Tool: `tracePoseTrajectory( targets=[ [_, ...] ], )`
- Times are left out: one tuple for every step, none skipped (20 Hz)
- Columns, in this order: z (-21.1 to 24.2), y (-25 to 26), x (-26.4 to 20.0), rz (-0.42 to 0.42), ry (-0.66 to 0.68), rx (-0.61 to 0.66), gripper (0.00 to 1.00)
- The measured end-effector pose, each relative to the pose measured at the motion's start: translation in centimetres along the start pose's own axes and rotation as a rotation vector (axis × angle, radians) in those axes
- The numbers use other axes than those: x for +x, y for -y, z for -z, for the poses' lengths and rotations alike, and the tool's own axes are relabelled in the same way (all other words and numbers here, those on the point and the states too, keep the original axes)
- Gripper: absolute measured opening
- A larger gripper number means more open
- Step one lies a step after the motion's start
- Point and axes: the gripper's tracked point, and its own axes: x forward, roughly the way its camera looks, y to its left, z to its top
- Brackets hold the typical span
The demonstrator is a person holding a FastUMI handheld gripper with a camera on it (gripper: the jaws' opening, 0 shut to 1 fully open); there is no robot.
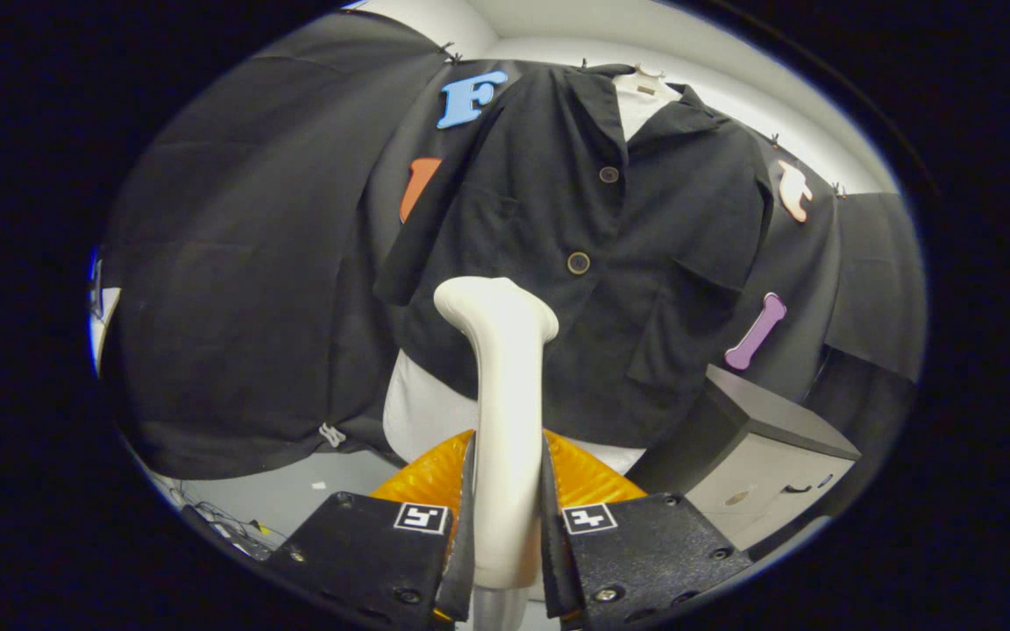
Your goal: Iron the clothes twice with a garment steamer, once on the left side and once on the right side.
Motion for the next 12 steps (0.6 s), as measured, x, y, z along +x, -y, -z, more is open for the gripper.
tracePoseTrajectory(
  targets=[
    [0.9,0.0,-0.1,-0.003,-0.018,-0.010,0.34],
    [1.8,-0.1,-0.2,-0.006,-0.035,-0.020,0.34],
    [2.7,-0.1,-0.4,-0.008,-0.053,-0.028,0.34],
    [3.7,-0.2,-0.6,-0.008,-0.072,-0.036,0.34],
    [4.7,-0.3,-0.9,-0.008,-0.091,-0.045,0.34],
    [5.7,-0.4,-1.2,-0.011,-0.106,-0.053,0.34],
    [6.6,-0.5,-1.5,-0.015,-0.121,-0.060,0.34],
    [7.2,-0.5,-1.9,-0.021,-0.128,-0.058,0.34],
    [7.5,-0.4,-2.3,-0.026,-0.132,-0.060,0.34],
    [7.5,-0.2,-2.8,-0.028,-0.128,-0.060,0.34],
    [7.3,0.2,-3.2,-0.030,-0.123,-0.058,0.34],
    [7.2,0.7,-3.8,-0.030,-0.120,-0.051,0.34]
  ],
)
